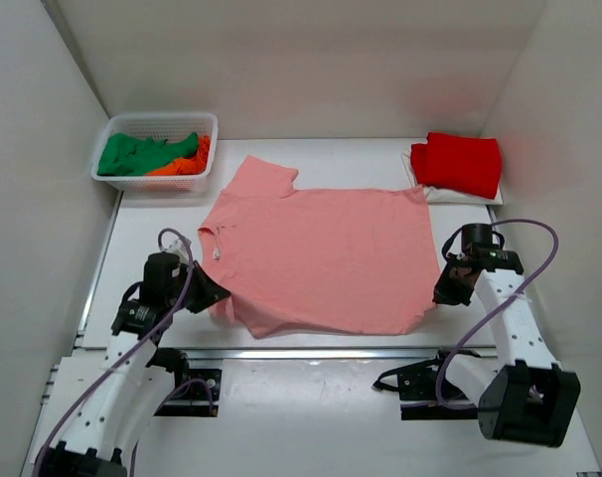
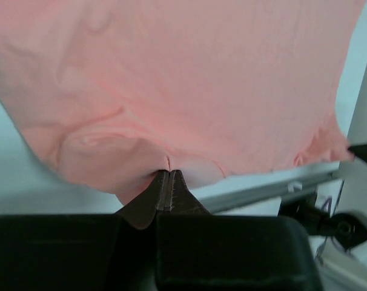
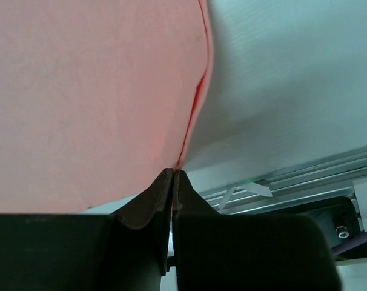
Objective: Fold and stack the t-shirts
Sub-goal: Flatten out the tshirt, then fold the flattened tshirt in 1/3 of the way
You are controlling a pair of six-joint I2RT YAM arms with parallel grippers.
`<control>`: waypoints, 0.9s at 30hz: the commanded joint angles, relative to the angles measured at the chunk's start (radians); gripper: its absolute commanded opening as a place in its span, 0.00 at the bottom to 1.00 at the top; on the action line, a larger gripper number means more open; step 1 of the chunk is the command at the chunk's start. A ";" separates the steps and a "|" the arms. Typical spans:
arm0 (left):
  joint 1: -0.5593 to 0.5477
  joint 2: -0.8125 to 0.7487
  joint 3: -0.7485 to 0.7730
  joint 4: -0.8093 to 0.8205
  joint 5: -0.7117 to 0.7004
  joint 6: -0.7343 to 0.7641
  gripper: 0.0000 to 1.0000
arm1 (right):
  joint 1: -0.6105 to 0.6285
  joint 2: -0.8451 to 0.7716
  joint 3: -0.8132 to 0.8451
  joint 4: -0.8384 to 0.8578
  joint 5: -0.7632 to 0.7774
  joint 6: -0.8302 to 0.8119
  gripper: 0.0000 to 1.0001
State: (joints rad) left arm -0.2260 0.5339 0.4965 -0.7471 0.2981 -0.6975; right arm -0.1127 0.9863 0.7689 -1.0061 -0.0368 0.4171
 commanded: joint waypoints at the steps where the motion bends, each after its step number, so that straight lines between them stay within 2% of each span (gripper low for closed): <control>1: 0.053 0.112 0.068 0.159 -0.047 0.007 0.00 | -0.021 0.070 0.029 0.076 0.000 -0.020 0.00; 6: 0.115 0.221 0.115 0.241 -0.073 0.039 0.00 | -0.048 0.153 0.052 0.130 -0.002 -0.035 0.00; 16: 0.139 0.408 0.119 0.383 -0.082 0.058 0.00 | -0.084 0.290 0.119 0.205 0.026 -0.044 0.00; 27: 0.172 0.543 0.180 0.449 -0.114 0.105 0.00 | -0.093 0.387 0.161 0.258 0.034 -0.034 0.00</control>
State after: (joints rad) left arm -0.0666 1.0683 0.6296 -0.3561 0.2153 -0.6216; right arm -0.2028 1.3598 0.8871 -0.7891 -0.0181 0.3855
